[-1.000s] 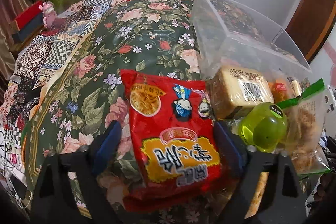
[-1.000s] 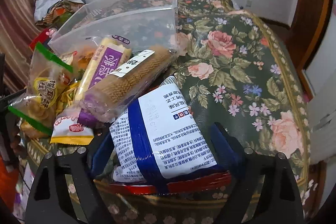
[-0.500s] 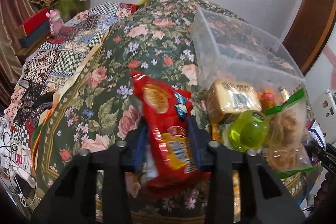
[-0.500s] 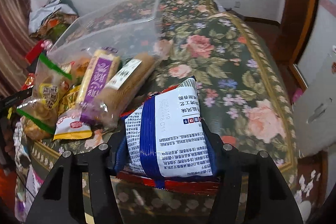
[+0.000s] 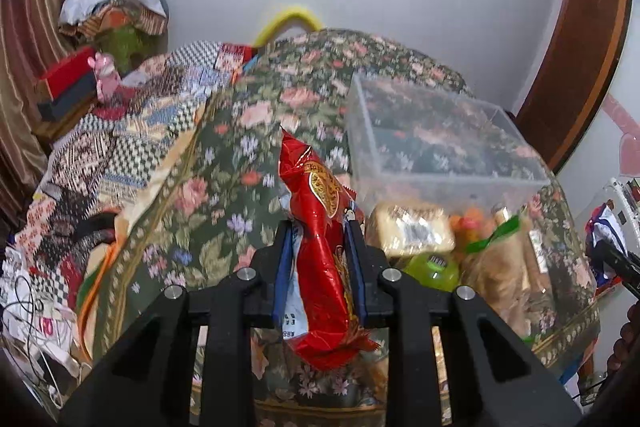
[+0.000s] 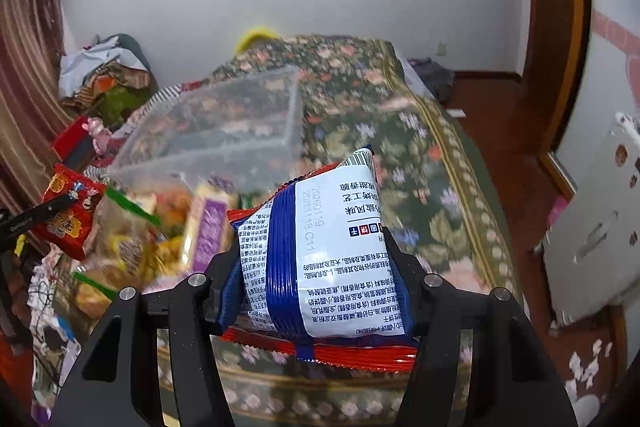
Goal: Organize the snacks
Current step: 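Carry both bags into the clear box and open both tools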
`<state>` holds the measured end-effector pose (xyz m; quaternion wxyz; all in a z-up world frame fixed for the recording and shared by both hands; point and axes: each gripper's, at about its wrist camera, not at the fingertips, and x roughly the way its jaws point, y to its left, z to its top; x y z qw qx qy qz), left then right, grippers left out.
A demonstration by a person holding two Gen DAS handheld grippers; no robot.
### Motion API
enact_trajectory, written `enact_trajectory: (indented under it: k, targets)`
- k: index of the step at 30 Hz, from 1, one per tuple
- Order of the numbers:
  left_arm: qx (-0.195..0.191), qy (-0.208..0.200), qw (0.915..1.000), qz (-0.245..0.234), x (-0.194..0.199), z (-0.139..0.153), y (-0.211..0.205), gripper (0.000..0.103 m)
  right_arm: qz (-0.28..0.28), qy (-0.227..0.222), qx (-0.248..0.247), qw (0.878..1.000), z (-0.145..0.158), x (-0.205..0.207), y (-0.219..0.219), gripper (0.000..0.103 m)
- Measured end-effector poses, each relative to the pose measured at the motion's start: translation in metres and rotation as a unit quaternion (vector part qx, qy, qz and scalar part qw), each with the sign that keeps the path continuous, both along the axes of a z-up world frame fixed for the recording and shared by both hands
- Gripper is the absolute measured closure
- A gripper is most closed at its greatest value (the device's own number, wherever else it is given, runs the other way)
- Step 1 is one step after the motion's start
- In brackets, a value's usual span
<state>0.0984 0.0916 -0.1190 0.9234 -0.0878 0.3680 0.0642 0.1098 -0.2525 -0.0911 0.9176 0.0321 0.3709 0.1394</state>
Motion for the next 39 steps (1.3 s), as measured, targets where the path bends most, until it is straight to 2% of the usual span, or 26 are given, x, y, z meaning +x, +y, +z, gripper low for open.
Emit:
enact_trajectory:
  k: [10, 17, 30, 39]
  targets:
    - [0.015, -0.047, 0.9984, -0.026, 0.019, 0.043, -0.016, 0.077, 0.028, -0.051, 0.001, 0.998, 0.023, 0.023, 0.03, 0.047]
    - [0.019, -0.062, 0.997, -0.044, 0.046, 0.055, -0.03, 0.077, 0.045, -0.076, -0.002, 0.996, 0.033, 0.041, 0.051, 0.047]
    - [0.011, -0.059, 0.9962, -0.064, 0.103, 0.045, -0.053, 0.077, 0.067, -0.071, 0.0, 0.995, 0.025, 0.085, 0.09, 0.047]
    - [0.035, -0.038, 0.9963, -0.068, 0.14, 0.024, -0.069, 0.077, 0.073, -0.054, -0.025, 0.996, 0.007, 0.112, 0.107, 0.047]
